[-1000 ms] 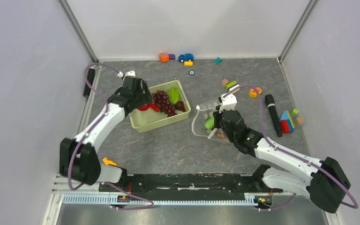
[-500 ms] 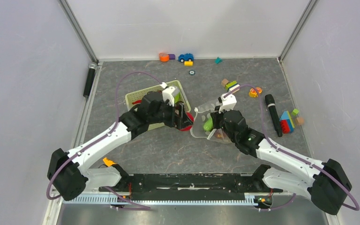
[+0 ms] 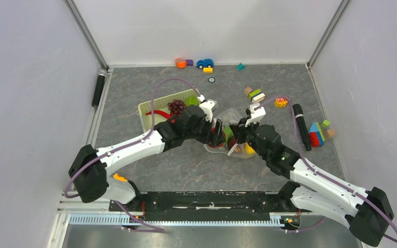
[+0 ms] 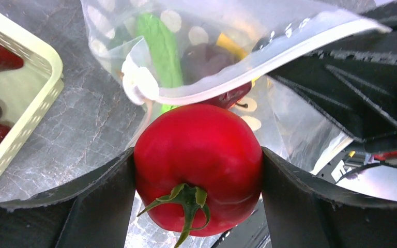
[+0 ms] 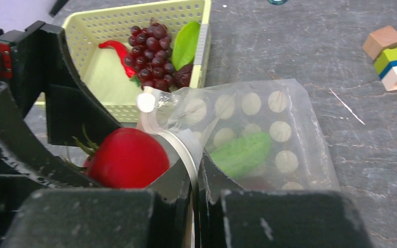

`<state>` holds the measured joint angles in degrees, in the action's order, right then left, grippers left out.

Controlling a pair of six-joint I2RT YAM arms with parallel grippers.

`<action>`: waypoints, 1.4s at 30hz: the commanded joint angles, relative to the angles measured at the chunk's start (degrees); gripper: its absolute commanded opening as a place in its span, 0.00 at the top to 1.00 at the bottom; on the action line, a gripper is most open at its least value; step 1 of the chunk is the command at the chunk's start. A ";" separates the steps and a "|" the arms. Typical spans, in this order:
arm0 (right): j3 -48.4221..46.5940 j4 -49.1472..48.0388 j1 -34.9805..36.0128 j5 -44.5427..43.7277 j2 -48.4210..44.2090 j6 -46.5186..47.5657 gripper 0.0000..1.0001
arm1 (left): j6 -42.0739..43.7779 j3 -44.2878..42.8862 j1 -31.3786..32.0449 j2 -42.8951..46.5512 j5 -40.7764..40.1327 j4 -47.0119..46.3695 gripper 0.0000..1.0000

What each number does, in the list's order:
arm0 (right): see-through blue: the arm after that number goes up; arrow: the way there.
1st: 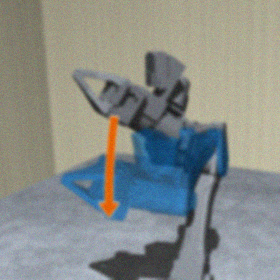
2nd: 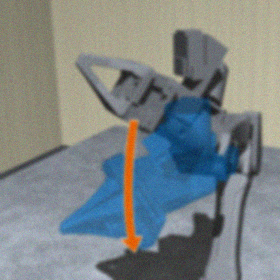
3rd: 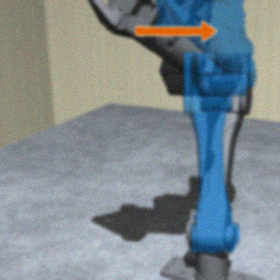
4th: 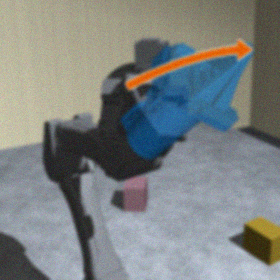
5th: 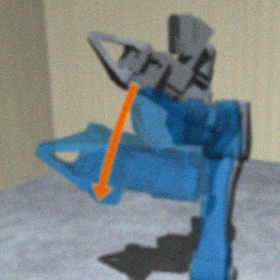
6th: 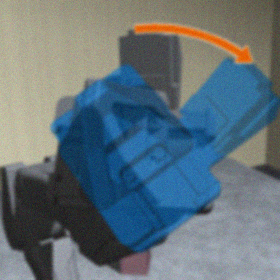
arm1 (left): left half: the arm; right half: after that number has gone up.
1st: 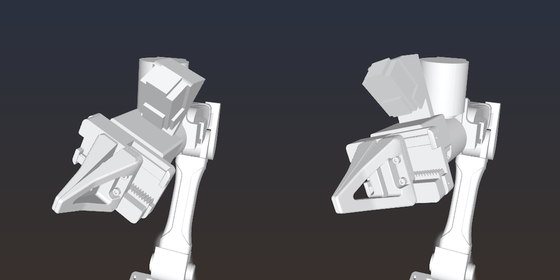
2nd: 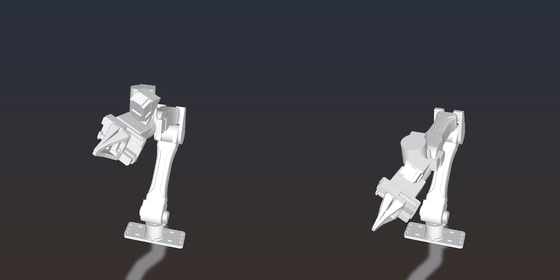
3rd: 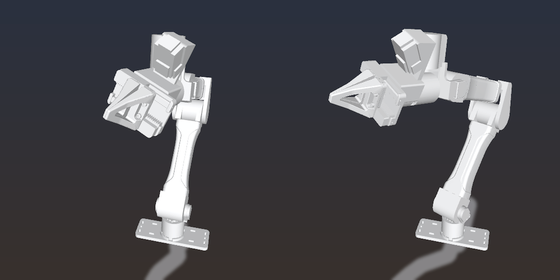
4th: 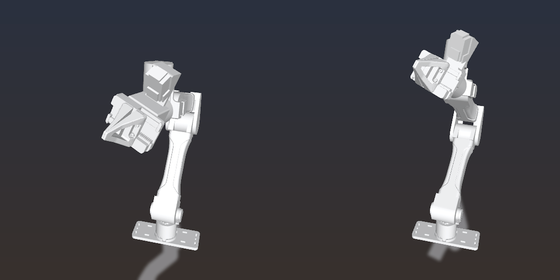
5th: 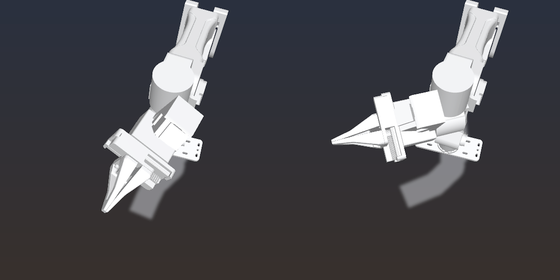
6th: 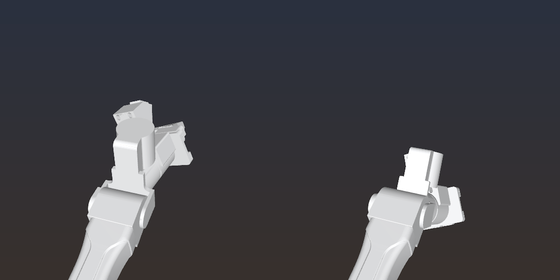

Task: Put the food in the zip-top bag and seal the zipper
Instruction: Place the fake fruit in the zipper food storage bag, then adjust the zipper food storage bag at the center of the board.

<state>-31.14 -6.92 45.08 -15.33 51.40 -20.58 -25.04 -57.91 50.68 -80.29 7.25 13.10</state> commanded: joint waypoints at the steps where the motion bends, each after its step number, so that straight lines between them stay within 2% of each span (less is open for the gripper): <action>1: 0.62 -4.37 0.01 5.18 -2.08 -1.16 0.92 | -2.59 -3.86 2.70 -0.95 -10.23 -3.91 0.60; 5: 1.50 -6.05 0.05 6.78 -2.72 -2.12 0.91 | -3.34 -4.14 3.67 -2.05 -9.63 -4.81 0.52; 7: 1.51 -5.96 -0.01 6.82 -2.81 -2.52 0.92 | -3.34 -4.14 4.26 -2.42 -9.57 -4.84 0.44; 11: 1.73 -6.07 0.01 6.64 -3.14 -2.86 0.91 | -3.44 -4.39 4.68 -2.92 -10.17 -3.61 0.20; 12: 1.77 -5.93 0.00 6.57 -3.15 -2.95 0.91 | -3.32 -4.49 4.74 -2.80 -10.16 -3.15 0.07; 13: 1.77 -5.92 0.02 6.54 -3.26 -2.88 0.91 | -3.31 -4.49 4.74 -2.71 -10.15 -2.92 0.01; 22: 1.64 -5.53 0.01 4.99 -3.33 -2.58 0.91 | -2.61 -3.04 5.53 2.40 -8.69 -0.29 0.00; 31: 1.69 -5.29 0.03 3.91 -3.72 -2.12 0.91 | -7.54 5.69 5.49 13.52 -25.35 5.26 0.00; 36: 1.60 -5.21 0.01 4.02 -3.79 -2.14 0.91 | -8.83 5.68 5.49 10.55 -26.76 4.72 0.00; 39: 1.69 -5.13 0.02 3.74 -3.87 -2.12 0.91 | -8.40 4.17 5.49 6.46 -23.74 4.36 0.10; 42: 1.57 -4.81 0.01 4.00 -4.00 -2.18 0.92 | -8.64 2.63 5.48 2.55 -23.83 4.75 0.30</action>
<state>-29.15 -9.78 45.08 -10.61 48.77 -22.74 -31.79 -52.40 56.01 -73.56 -16.25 17.93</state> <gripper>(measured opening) 0.087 0.800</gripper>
